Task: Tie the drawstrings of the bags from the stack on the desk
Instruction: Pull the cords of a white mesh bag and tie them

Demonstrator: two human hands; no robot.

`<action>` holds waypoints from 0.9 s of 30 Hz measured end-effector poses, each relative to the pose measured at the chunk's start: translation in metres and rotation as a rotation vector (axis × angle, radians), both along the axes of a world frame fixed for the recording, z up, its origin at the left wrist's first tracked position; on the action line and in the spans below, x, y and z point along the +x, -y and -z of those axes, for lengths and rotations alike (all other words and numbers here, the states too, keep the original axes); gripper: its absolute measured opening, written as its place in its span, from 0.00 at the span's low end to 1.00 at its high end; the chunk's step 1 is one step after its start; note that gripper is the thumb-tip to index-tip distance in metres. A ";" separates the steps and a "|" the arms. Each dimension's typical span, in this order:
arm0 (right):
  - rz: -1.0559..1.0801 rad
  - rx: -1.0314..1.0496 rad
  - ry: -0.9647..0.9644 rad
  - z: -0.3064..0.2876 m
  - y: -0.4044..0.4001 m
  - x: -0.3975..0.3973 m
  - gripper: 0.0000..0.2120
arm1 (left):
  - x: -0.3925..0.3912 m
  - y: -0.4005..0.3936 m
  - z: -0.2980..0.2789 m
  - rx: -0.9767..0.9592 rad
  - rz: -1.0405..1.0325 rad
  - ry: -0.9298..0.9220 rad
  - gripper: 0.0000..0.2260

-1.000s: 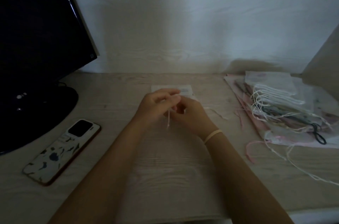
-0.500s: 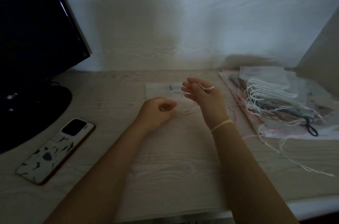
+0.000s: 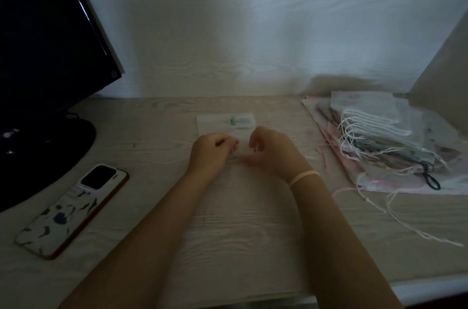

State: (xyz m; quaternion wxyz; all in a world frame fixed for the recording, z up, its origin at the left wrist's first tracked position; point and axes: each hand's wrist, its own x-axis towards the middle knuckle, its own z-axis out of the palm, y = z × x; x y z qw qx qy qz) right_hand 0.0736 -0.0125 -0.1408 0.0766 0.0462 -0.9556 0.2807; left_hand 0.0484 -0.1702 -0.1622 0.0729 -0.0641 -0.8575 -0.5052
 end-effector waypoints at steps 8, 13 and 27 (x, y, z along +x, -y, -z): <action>-0.036 0.066 -0.040 0.011 0.017 -0.002 0.10 | 0.012 0.006 -0.021 0.446 0.183 0.083 0.07; -0.044 -0.262 -0.047 -0.001 0.015 0.001 0.07 | 0.008 0.007 -0.014 0.184 0.129 -0.023 0.09; -0.125 -0.751 -0.102 -0.053 0.034 -0.011 0.16 | 0.016 0.018 -0.024 -0.100 0.394 0.139 0.10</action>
